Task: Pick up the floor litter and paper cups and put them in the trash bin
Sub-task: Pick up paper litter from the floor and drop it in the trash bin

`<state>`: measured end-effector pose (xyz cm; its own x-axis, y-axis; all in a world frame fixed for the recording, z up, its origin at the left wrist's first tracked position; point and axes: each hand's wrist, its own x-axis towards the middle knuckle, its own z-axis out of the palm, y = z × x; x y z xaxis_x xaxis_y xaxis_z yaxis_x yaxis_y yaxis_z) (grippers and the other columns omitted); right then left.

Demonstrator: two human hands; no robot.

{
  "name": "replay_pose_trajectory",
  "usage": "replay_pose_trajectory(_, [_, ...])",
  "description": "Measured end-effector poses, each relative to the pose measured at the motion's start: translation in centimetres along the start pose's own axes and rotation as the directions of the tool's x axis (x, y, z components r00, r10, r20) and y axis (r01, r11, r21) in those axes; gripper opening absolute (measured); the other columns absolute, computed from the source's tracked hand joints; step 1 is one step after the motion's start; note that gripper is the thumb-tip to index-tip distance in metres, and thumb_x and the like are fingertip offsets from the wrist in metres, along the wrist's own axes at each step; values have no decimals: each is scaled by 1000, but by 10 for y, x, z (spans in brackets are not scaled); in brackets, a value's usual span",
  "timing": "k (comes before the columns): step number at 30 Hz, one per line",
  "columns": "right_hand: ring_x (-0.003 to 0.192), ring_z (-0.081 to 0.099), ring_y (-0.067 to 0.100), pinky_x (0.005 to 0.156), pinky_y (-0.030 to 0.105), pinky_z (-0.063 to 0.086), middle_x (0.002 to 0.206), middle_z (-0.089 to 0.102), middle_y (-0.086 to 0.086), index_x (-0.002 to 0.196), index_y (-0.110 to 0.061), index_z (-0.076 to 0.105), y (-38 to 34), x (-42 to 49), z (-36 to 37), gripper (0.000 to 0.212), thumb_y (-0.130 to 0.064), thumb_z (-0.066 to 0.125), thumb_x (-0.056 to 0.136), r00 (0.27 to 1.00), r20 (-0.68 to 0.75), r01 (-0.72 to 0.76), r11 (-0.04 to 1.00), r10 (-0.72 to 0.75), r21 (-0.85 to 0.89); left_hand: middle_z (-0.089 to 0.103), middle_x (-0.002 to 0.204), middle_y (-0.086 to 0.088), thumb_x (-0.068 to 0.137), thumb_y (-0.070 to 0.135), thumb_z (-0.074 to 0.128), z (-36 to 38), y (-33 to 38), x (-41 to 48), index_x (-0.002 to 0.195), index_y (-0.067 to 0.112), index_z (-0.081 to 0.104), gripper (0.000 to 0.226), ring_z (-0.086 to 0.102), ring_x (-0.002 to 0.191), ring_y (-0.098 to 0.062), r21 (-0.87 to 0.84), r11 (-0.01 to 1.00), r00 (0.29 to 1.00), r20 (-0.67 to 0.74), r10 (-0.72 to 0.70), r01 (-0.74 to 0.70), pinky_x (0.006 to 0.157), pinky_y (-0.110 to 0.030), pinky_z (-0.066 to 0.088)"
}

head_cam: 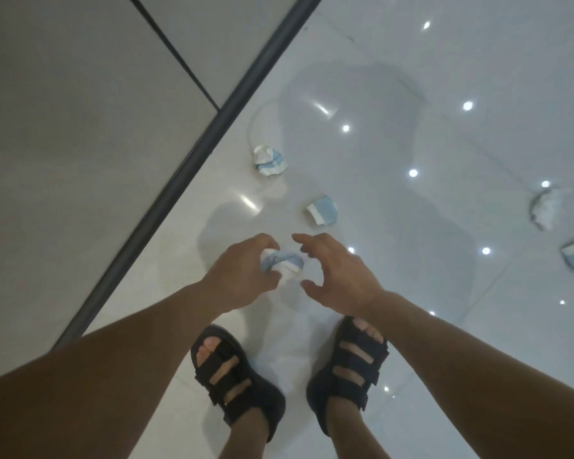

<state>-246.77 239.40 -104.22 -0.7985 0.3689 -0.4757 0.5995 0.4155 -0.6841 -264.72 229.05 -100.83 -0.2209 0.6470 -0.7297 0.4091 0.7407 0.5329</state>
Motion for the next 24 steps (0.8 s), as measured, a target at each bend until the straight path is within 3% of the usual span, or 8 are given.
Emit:
replay_pose_trajectory(3, [131,34,24,100,37,41,149,30,1,151,-34,18,32,25,-9,93,-44,74,77,993,11,-114,969,119,-219,55,95,5,80,35,73,4,-12,4,102,26,47,35,56,84,-15,85,995,994,-93,-52,60,69,-27,45])
replay_pose_trajectory(7, [137,25,34,101,49,42,154,19,8,152,-34,17,53,67,-5,92,-45,72,79,960,-152,-271,911,234,-311,50,99,2,78,35,72,19,-38,6,101,24,46,35,55,85,-17,105,991,988,-137,-67,82,71,-29,46])
replay_pose_trajectory(11, [134,24,34,101,48,41,152,20,10,150,-33,28,59,93,19,75,-31,67,86,970,-101,-242,918,221,-314,55,98,3,81,33,70,28,-65,-1,106,23,47,35,58,84,-16,94,992,987,-145,-73,87,71,-30,50])
replay_pose_trajectory(14, [128,28,33,95,44,43,142,33,11,138,-24,50,61,91,32,50,-10,55,90,968,-141,-243,926,210,-290,53,100,8,84,32,68,22,-75,-4,121,23,48,43,56,87,-14,92,992,979,-191,-66,85,74,-26,47])
replay_pose_trajectory(16, [124,32,33,92,41,43,135,38,12,132,-21,56,54,80,37,44,-5,52,91,971,-111,-237,927,214,-291,51,101,8,84,30,68,12,-74,-7,125,22,49,46,53,87,-13,87,992,967,-244,-72,96,76,-26,45])
replay_pose_trajectory(24, [120,45,33,92,39,44,142,38,8,134,-23,53,-66,21,-25,45,-19,61,90,981,-136,-164,962,136,-219,60,110,-2,84,30,63,-58,-1,-64,122,23,49,42,60,92,-26,96,991,958,-280,-66,96,81,-37,51])
